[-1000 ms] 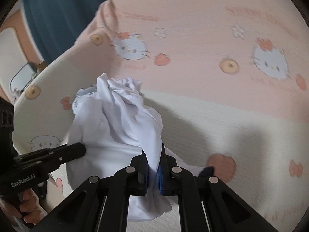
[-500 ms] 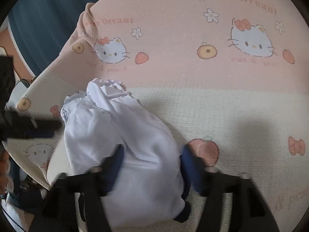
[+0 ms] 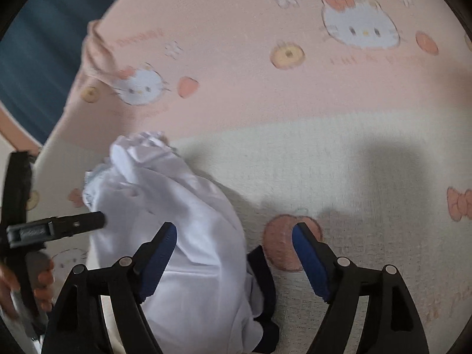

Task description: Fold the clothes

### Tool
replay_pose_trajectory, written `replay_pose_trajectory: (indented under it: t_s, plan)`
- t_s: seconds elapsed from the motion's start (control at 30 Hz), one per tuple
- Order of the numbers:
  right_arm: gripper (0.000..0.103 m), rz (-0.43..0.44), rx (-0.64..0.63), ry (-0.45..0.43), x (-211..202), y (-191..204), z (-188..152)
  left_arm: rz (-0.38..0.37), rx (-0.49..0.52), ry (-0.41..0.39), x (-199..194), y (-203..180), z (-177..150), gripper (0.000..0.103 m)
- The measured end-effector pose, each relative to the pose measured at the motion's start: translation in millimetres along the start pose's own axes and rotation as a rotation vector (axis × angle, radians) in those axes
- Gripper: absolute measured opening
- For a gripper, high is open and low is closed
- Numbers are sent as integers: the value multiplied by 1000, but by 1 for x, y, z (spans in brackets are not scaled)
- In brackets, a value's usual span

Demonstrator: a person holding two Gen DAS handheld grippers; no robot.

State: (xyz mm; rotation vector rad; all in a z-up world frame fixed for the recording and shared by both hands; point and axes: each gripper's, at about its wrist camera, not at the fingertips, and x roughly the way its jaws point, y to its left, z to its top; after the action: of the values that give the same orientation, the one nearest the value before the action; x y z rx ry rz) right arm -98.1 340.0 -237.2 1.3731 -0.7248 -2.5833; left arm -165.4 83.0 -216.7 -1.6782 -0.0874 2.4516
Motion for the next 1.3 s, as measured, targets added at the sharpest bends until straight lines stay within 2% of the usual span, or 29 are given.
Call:
replay_pose_trajectory:
  t_s: [0.2, 0.33, 0.5, 0.67, 0.73, 0.77, 0.87, 0.97, 1.0, 1.03, 1.07, 1.13, 1.17, 1.2, 1.23, 1.3]
  plan:
    - [80, 40, -30, 40, 8, 12, -4, 3, -39, -4, -1, 15, -7, 101]
    - [80, -9, -126, 35, 15, 25, -1, 6, -50, 5, -1, 23, -12, 101]
    - [80, -18, -177, 60, 31, 34, 6, 7, -70, 10, -1, 36, -17, 101]
    - [80, -15, -220, 98, 48, 38, 7, -102, -180, 63, 21, 57, -19, 101]
    - [80, 25, -209, 131, 56, 37, 6, -148, -233, 83, 30, 64, -21, 101]
    - [80, 55, -194, 150, 60, 36, 5, -168, -262, 71, 32, 67, -22, 101]
    - [80, 50, -198, 132, 62, 41, 1, -220, -336, 37, 35, 74, -24, 101]
    - [77, 23, -255, 130, 65, 50, -3, -215, -338, 15, 34, 75, -22, 99]
    - [73, -2, -277, 128, 66, 53, -5, -213, -339, 8, 34, 75, -21, 97]
    - [62, -26, -298, 126, 66, 56, -7, -212, -340, 1, 33, 76, -20, 95]
    - [56, -42, -318, 131, 66, 59, -9, -210, -340, -7, 33, 76, -19, 87]
    - [33, -38, -340, 139, 66, 65, -11, -185, -297, -35, 29, 70, -19, 70]
    - [23, -33, -347, 141, 66, 67, -12, -179, -276, -47, 27, 66, -21, 53]
    - [18, -27, -354, 144, 65, 68, -13, -173, -255, -60, 25, 63, -22, 37]
    - [7, -23, -362, 145, 65, 70, -14, -167, -234, -72, 23, 59, -23, 32]
    - [6, -41, -392, 116, 61, 74, -15, -154, -191, -97, 20, 51, -26, 21]
